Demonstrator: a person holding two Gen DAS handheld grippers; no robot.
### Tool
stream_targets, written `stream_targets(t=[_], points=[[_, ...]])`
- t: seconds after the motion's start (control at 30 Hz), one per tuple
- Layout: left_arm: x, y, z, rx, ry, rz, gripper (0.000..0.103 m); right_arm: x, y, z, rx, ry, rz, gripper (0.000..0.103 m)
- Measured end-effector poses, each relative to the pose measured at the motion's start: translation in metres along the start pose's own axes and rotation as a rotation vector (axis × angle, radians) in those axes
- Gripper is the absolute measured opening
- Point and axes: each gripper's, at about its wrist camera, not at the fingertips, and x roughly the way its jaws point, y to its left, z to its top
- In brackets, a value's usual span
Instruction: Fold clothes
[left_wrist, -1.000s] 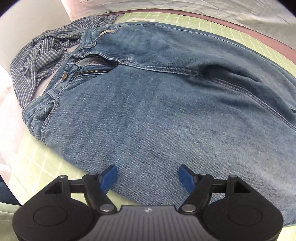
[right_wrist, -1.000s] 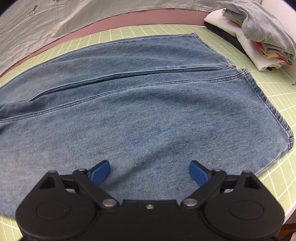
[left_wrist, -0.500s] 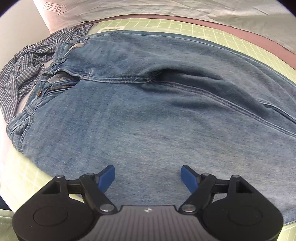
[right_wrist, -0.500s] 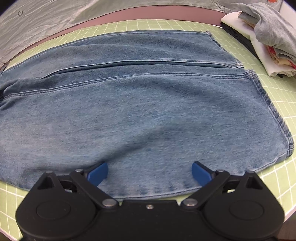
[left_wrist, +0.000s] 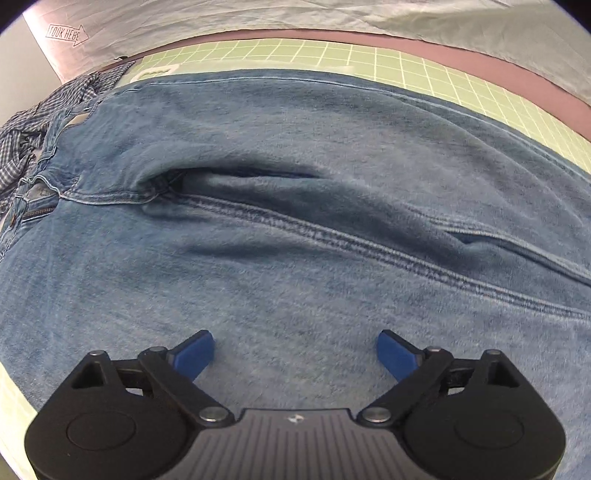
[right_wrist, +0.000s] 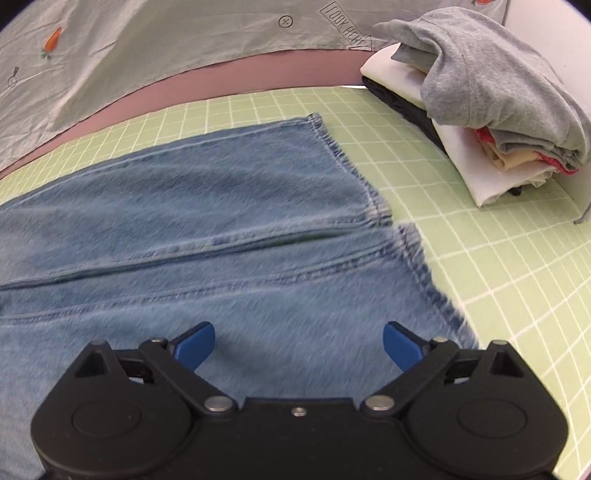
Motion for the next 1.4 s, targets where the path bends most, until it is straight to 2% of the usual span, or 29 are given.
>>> stream_targets(t=[0.1,0.2,0.3,0.4,0.57,0.77,0.83,0.9,0.93,1.0,1.07,1.23,1.3,1.33,1.4], points=[[0.009,-0.003,0.014,-0.053,0.021,0.001,0.103,0.026,-0.02,0.032,0.016,-0.029,0.0,0.097],[0.013,-0.005,0.022,-0.064,0.036,0.001,0.103,0.052,-0.036,0.061,0.028,-0.043,0.011,0.091],[0.015,-0.006,0.026,-0.092,0.04,0.008,0.103,0.075,-0.046,0.082,0.032,-0.048,0.043,0.08],[0.016,-0.007,0.026,-0.108,0.044,0.014,0.103,0.098,-0.055,0.102,0.036,-0.056,0.077,0.077],[0.018,-0.006,0.03,-0.112,0.066,0.013,0.103,0.116,-0.059,0.116,0.015,-0.107,0.122,0.069],[0.02,-0.006,0.032,-0.122,0.085,0.015,0.103,0.133,-0.053,0.132,-0.074,-0.141,0.14,0.07],[0.02,-0.006,0.031,-0.126,0.086,0.017,0.103,0.133,-0.048,0.134,-0.139,-0.15,0.164,0.055],[0.019,-0.006,0.031,-0.129,0.085,0.018,0.103,0.132,-0.042,0.138,-0.183,-0.148,0.179,0.018],[0.019,-0.006,0.031,-0.13,0.083,0.018,0.103,0.132,-0.038,0.14,-0.217,-0.148,0.183,0.014],[0.018,-0.005,0.031,-0.132,0.08,0.019,0.103,0.134,-0.033,0.142,-0.274,-0.166,0.155,0.013],[0.018,-0.005,0.032,-0.134,0.078,0.02,0.103,0.138,-0.033,0.146,-0.275,-0.18,0.135,0.013],[0.015,-0.003,0.037,-0.134,0.077,0.021,0.103,0.15,-0.044,0.162,-0.136,-0.16,0.106,0.018],[0.016,-0.003,0.035,-0.133,0.075,0.021,0.103,0.148,-0.043,0.162,-0.154,-0.152,0.033,0.051],[0.016,-0.003,0.034,-0.133,0.073,0.021,0.103,0.145,-0.044,0.162,-0.161,-0.15,0.004,0.054],[0.016,-0.002,0.032,-0.133,0.065,0.021,0.103,0.132,-0.053,0.157,-0.117,-0.16,0.025,0.055]])
